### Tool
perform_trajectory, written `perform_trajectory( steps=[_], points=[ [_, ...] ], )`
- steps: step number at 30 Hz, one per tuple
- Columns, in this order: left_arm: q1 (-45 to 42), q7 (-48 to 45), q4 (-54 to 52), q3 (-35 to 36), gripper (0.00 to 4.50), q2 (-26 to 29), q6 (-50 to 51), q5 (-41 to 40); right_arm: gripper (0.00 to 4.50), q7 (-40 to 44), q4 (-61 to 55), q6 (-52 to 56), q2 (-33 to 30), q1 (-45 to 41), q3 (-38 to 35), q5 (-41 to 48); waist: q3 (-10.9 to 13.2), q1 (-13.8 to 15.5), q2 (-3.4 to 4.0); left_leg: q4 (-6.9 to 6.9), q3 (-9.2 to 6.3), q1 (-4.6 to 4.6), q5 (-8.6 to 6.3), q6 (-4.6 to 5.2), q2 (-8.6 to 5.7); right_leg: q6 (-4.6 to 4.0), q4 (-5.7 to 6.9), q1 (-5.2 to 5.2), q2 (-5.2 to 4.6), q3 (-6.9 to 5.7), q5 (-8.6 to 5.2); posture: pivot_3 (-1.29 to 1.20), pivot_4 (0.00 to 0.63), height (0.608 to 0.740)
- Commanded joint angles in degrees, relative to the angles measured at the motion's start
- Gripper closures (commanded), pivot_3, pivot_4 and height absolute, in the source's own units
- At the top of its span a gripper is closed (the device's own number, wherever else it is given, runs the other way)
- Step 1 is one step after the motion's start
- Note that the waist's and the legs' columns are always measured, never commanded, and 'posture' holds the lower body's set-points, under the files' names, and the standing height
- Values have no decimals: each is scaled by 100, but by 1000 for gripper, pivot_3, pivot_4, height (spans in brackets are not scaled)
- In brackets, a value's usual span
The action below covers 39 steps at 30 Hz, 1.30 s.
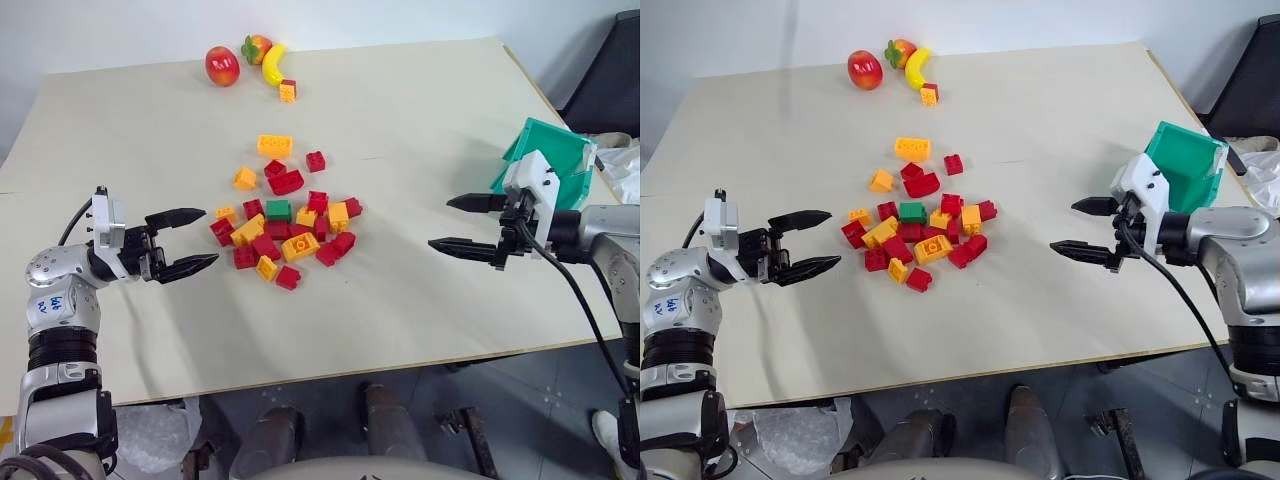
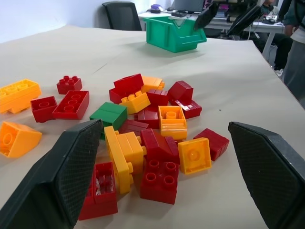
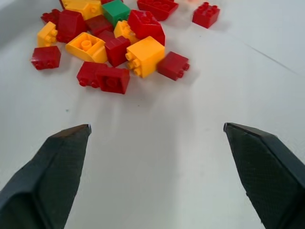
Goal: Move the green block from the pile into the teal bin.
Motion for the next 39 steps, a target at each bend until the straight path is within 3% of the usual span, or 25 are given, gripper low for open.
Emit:
perform_trajectory(
  steps=[1, 7, 12, 16, 22, 27, 39],
  points=[
    [-48, -27, -153, 139, 0, 125, 2, -87, 15, 0, -359, 139, -138, -149, -123, 169, 0, 0, 0, 0, 0, 0, 0, 0, 0, 0, -1, 0, 0, 0, 0, 0, 150, 740],
    [-10, 5, -227, 160, 0, 114, 24, -99, 15, -633, -578, 684, 462, -996, 547, 17, 1, -30, 1, 0, 6, 2, -1, -2, 5, 1, -2, 0, -1, 3, 0, 0, 150, 740],
    [-42, 36, -234, 152, 0, 67, 30, -91, 15, -1252, 315, 746, 1676, -2108, 1582, -637, 0, -24, 1, 1, 9, 4, -3, -15, 28, -9, 2, -2, 1, 2, 5, 0, 150, 740],
    [-55, 44, -230, 150, 0, 44, 1, -83, 15, -1623, 1694, 369, 2867, -3003, 2134, -1146, 0, -34, 1, 1, 5, 0, -2, -13, 19, -10, 1, -5, 13, -2, 5, 0, 150, 740],
    [120, 78, -428, 203, 0, 20, -20, -124, 15, -1866, 3948, -261, 4365, -3862, 2287, -1593, 0, -90, 1, 0, -9, 1, -2, -13, 19, -17, 6, -6, 22, -14, 3, 0, 150, 740],
    [392, 164, -829, 252, 0, 13, 74, -208, 15, -1825, 5214, -901, 5016, -4133, 2532, -2120, 0, -193, 1, 0, -22, 0, -3, -11, 12, -31, 15, -6, 15, -32, 8, 0, 150, 740],
    [630, 296, -1196, 382, 0, 84, 228, -257, 15, -2550, 7000, -2019, 5605, -4725, 2098, -2746, 1, -362, 4, 1, -15, 25, -5, -21, 21, -49, 54, -7, 17, -34, -2, 0, 150, 740]
  ],
)
